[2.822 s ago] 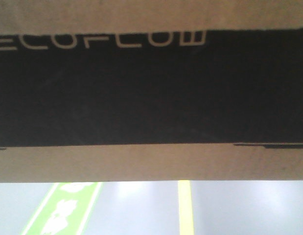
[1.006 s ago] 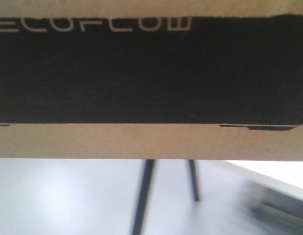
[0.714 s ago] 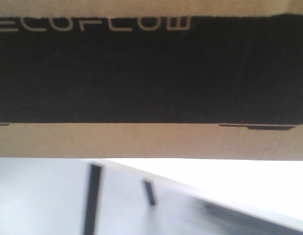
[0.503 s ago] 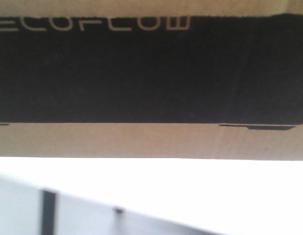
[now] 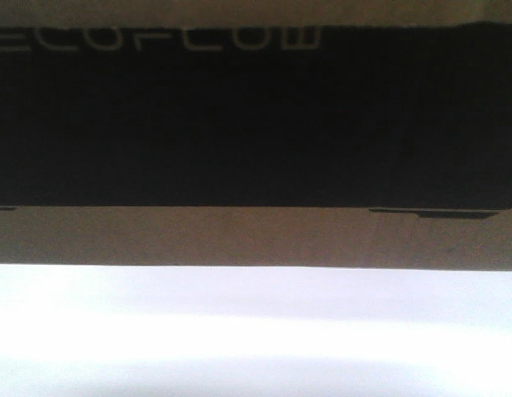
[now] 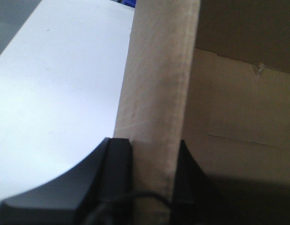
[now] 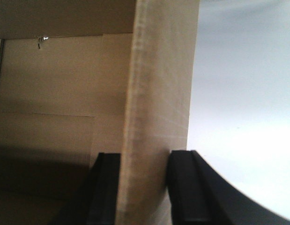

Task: Grab box from left shelf to table start
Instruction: 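Carry the box with both grippers toward the white table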

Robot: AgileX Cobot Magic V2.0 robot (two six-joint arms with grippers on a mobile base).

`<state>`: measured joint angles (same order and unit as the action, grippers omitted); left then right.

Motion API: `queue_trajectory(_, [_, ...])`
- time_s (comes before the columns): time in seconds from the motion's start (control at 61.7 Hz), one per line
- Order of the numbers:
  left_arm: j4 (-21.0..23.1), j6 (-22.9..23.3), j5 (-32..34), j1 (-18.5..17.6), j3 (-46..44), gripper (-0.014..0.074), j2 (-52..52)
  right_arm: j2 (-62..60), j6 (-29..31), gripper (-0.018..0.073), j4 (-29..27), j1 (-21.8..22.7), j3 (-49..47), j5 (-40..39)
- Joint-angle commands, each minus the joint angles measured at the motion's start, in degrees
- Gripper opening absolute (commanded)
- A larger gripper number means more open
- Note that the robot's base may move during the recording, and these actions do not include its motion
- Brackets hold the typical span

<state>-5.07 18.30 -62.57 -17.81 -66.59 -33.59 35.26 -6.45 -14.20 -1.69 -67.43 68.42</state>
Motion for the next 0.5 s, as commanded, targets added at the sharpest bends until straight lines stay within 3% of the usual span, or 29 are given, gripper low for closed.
queue_trajectory(0.0, [-0.9,3.9,12.3,0.2,-2.6,-0.0085,0.6,0.4,-0.1,0.0026,6.7,0.6,-1.6,-4.9])
queue_trajectory(0.487, [-0.9,3.9,11.9,0.2,-2.6,-0.0085,0.6,0.4,-0.1,0.0026,6.7,0.6,-1.6,-4.9])
